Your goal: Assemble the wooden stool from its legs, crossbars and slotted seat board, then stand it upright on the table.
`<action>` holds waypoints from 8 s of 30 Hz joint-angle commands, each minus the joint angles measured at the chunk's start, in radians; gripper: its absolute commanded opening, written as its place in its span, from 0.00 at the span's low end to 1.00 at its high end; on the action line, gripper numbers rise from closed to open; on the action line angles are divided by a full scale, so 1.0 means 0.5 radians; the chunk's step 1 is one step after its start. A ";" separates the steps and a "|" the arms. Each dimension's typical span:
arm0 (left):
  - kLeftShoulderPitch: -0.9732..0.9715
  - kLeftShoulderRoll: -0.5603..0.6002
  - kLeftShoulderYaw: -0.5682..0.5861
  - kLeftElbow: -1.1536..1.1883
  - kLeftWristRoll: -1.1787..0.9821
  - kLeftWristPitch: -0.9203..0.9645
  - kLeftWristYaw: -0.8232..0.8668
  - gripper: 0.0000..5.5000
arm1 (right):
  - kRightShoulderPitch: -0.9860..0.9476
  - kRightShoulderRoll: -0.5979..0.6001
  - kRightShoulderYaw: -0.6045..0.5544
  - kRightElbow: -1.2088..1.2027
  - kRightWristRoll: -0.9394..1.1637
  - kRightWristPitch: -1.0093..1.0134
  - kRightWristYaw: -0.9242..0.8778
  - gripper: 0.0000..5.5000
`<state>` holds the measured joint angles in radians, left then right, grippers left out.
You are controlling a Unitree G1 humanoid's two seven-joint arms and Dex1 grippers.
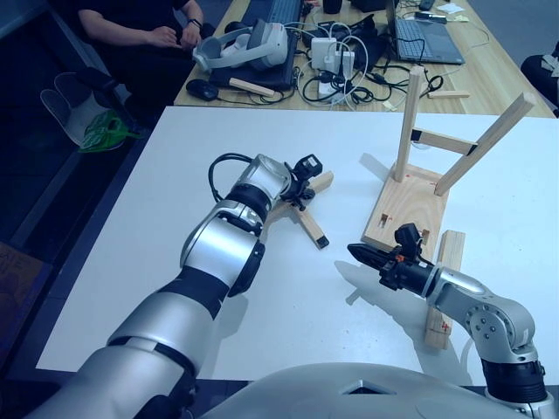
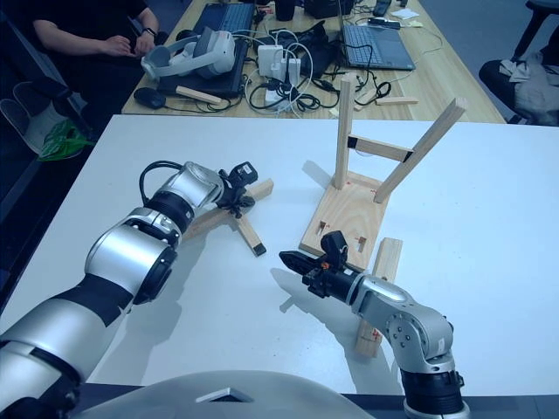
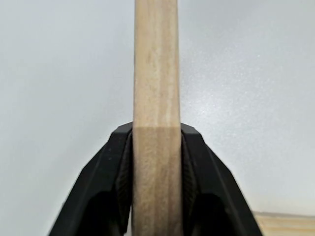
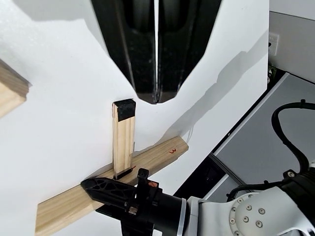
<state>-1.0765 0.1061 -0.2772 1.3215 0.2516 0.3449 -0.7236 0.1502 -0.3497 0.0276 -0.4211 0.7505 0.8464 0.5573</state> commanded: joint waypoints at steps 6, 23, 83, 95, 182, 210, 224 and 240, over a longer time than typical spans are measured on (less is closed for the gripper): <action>-0.204 0.171 0.347 -0.023 -0.251 0.153 -0.136 0.19 | -0.063 -0.053 -0.044 -0.030 0.011 -0.022 0.013 0.00; 0.040 -0.121 1.336 -1.372 -1.374 0.189 0.715 0.19 | -1.171 0.400 0.460 0.410 -0.262 -0.093 -0.077 0.00; 1.206 -0.333 0.676 -2.913 -1.828 0.731 1.312 0.19 | -0.218 -0.849 0.047 0.090 -0.691 -0.100 0.721 0.00; 1.195 -0.281 0.391 -2.553 -1.414 0.445 1.030 0.19 | 0.127 -0.804 -0.023 -0.253 -0.419 0.134 0.585 0.00; 0.589 0.055 0.395 -2.497 -1.159 0.915 0.704 0.52 | -0.026 -0.303 0.063 0.029 -0.236 -0.050 0.280 0.00; 0.816 -0.212 0.829 -2.984 -1.369 0.363 1.132 0.52 | 0.633 0.270 -0.947 -0.680 -0.379 0.148 -0.961 0.50; 0.803 -0.176 0.821 -2.899 -1.356 0.215 1.141 0.52 | 0.430 0.091 -0.837 -0.507 -0.444 0.376 -0.960 0.93; 0.850 -0.165 0.805 -2.866 -1.366 0.171 1.134 0.52 | 0.153 0.081 -0.853 -0.664 -0.485 1.473 -1.133 0.93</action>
<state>-0.6628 0.0162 0.1259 -0.1184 -0.4412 0.4390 -0.1583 0.2381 -0.3140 -0.3803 -0.7456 0.5295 1.5160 -0.0052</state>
